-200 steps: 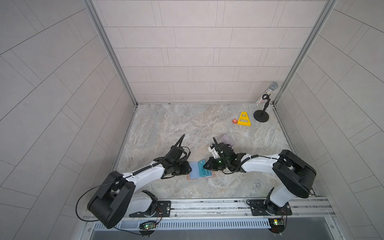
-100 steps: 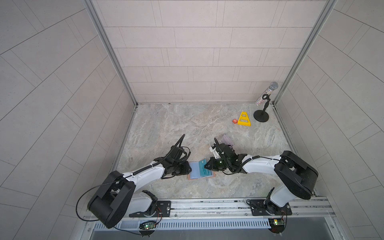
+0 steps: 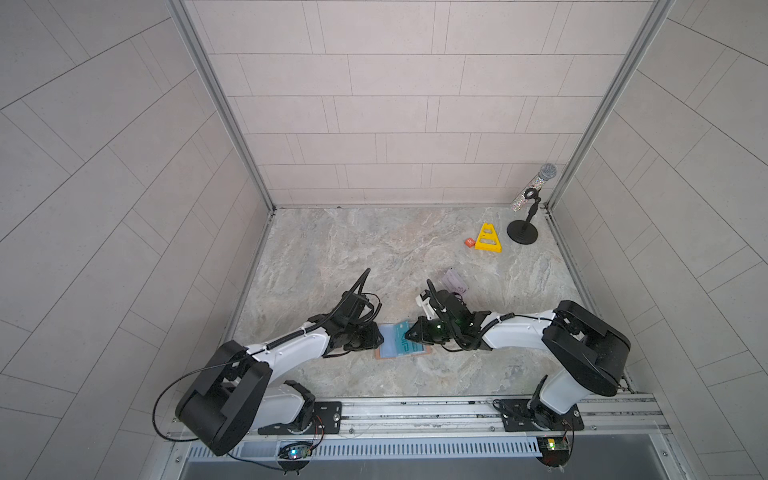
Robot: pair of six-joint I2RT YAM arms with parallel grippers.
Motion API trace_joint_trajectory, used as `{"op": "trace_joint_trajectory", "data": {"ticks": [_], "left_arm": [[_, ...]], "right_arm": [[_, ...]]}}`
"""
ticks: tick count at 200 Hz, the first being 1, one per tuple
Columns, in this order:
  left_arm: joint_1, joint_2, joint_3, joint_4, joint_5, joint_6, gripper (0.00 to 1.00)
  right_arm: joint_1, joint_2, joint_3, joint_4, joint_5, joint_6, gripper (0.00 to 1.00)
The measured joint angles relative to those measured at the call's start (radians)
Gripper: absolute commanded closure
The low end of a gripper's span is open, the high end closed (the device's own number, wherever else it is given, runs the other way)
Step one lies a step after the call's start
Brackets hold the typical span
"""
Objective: Put the credit cards into the card holder
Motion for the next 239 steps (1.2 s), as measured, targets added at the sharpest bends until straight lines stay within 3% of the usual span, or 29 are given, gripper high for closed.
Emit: {"op": "trace_joint_trajectory", "data": {"ticks": [85, 103, 136, 199, 218, 239], "left_arm": [[0.000, -0.003, -0.004, 0.003, -0.001, 0.000, 0.65], [0.000, -0.003, -0.004, 0.002, -0.001, 0.000, 0.65], [0.000, -0.003, -0.004, 0.002, -0.001, 0.000, 0.65], [0.000, -0.003, -0.003, 0.001, -0.002, 0.000, 0.65], [0.000, -0.003, -0.003, 0.001, -0.002, 0.000, 0.65], [0.000, -0.003, -0.003, 0.000, -0.002, 0.000, 0.65]], "right_arm": [[0.002, 0.053, -0.060, 0.178, -0.040, 0.074, 1.00], [0.002, 0.053, -0.058, 0.174, -0.039, 0.072, 0.85], [0.006, 0.039, -0.034, 0.084, -0.015, 0.029, 0.67], [0.013, -0.012, 0.048, -0.137, 0.064, -0.062, 0.52], [0.018, -0.019, 0.072, -0.192, 0.084, -0.090, 0.52], [0.026, -0.026, 0.108, -0.273, 0.113, -0.127, 0.58]]}}
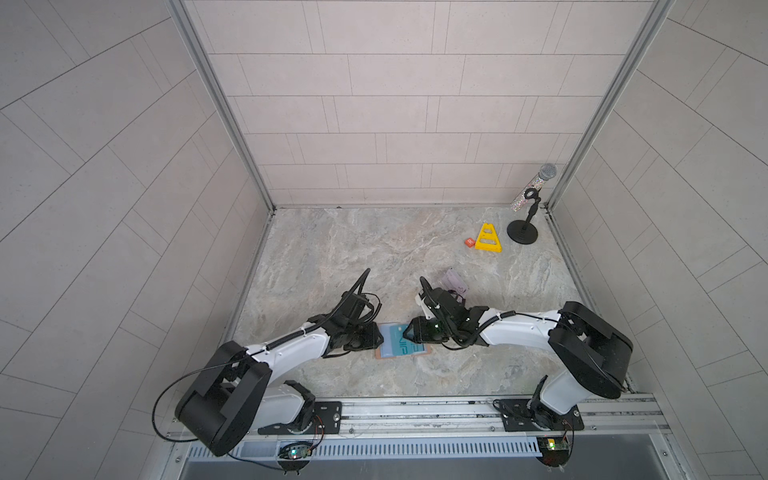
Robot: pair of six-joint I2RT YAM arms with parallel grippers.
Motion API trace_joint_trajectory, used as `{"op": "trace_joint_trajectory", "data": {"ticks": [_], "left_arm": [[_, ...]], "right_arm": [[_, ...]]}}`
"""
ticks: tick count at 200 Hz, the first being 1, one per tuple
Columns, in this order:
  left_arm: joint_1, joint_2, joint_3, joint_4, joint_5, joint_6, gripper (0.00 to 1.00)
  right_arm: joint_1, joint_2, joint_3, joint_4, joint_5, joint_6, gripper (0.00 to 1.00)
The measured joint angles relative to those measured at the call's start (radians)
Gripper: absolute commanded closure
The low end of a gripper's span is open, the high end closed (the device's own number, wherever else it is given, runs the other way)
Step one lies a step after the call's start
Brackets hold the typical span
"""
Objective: Put the credit cards into the card holder
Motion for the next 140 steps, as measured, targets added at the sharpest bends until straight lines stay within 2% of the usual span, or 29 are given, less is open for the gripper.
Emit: {"op": "trace_joint_trajectory", "data": {"ticks": [28, 69, 140], "left_arm": [[0.000, 0.000, 0.000, -0.001, 0.000, 0.001, 0.65], [0.000, 0.000, 0.000, -0.001, 0.000, 0.005, 0.65], [0.000, 0.000, 0.000, -0.001, 0.001, 0.008, 0.65]], "right_arm": [[0.018, 0.000, 0.047, -0.087, 0.033, -0.048, 0.78], [0.045, 0.014, 0.091, -0.166, 0.070, -0.080, 0.97], [0.054, 0.055, 0.110, -0.231, 0.114, -0.095, 1.00]]}}
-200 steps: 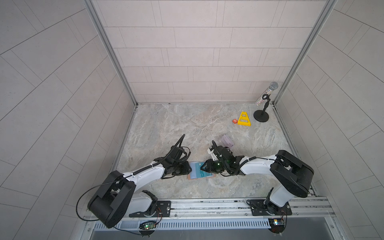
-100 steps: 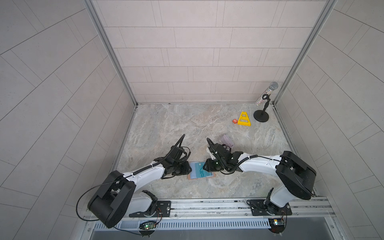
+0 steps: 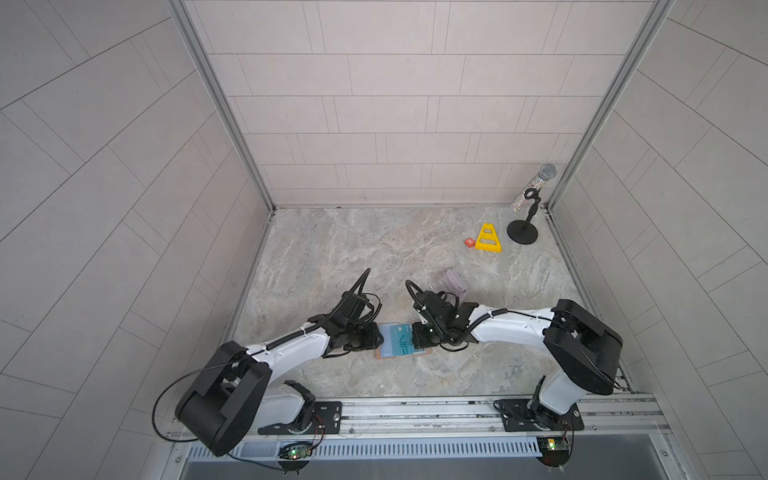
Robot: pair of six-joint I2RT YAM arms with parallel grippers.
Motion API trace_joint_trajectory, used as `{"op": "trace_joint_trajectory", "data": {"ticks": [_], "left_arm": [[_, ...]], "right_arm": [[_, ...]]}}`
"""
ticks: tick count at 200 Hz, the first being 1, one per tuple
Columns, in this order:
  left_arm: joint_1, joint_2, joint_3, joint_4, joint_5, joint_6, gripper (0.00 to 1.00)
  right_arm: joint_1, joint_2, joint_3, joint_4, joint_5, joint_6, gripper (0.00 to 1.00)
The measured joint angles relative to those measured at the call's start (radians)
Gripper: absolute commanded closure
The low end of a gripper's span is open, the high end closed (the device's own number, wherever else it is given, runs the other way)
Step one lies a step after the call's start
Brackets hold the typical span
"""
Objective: Put the credit cards into the card holder
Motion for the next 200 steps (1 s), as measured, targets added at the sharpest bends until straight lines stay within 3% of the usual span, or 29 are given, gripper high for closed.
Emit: {"op": "trace_joint_trajectory", "data": {"ticks": [200], "left_arm": [[0.000, 0.001, 0.000, 0.000, 0.001, 0.003, 0.65]], "right_arm": [[0.002, 0.073, 0.015, 0.140, -0.075, 0.033, 1.00]]}}
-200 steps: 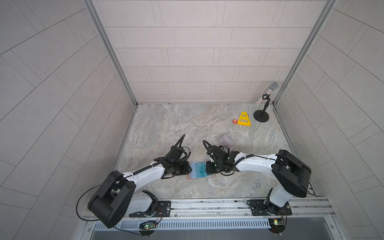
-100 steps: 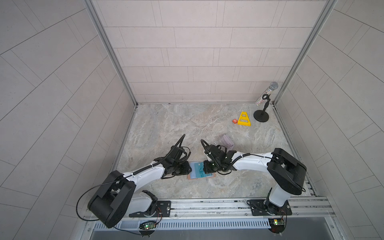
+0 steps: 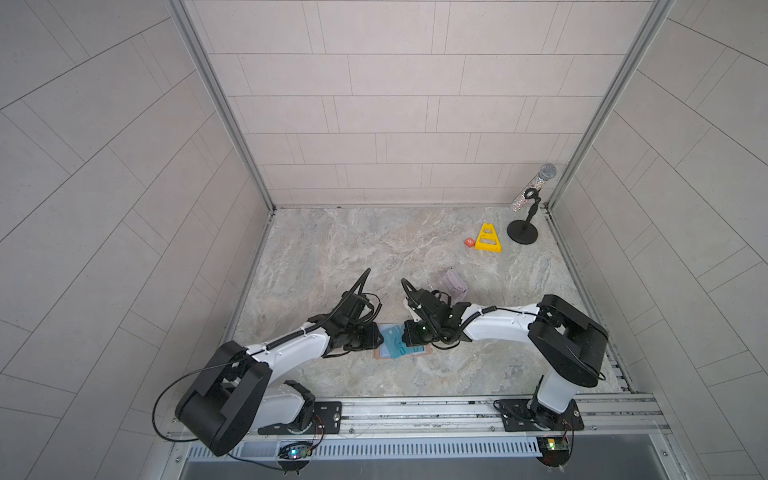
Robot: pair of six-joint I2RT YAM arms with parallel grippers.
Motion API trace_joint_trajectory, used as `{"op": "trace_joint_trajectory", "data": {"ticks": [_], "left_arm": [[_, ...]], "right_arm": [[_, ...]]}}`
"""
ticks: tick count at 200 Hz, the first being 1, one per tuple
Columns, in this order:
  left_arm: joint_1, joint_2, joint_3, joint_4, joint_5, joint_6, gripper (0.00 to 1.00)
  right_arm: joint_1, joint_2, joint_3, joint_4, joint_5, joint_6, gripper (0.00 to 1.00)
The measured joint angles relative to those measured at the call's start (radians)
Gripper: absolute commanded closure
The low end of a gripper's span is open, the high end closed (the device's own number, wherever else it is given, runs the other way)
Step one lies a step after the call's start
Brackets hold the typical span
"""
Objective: Put the credit cards into the card holder
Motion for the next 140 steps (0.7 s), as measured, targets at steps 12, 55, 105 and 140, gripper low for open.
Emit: {"op": "trace_joint_trajectory", "data": {"ticks": [12, 55, 105, 140], "left_arm": [[0.000, 0.000, 0.000, 0.000, 0.000, 0.000, 0.65], [0.000, 0.000, 0.000, 0.000, 0.000, 0.000, 0.65], [0.000, 0.000, 0.000, 0.000, 0.000, 0.000, 0.65], [0.000, 0.000, 0.000, 0.000, 0.001, 0.000, 0.65]], "right_arm": [[0.000, -0.003, 0.000, -0.003, 0.005, 0.000, 1.00], [0.003, -0.067, -0.016, -0.077, 0.066, -0.009, 0.99], [0.005, -0.132, -0.018, -0.126, 0.073, -0.042, 0.86], [0.043, -0.132, -0.018, -0.164, 0.035, -0.085, 0.82]]}}
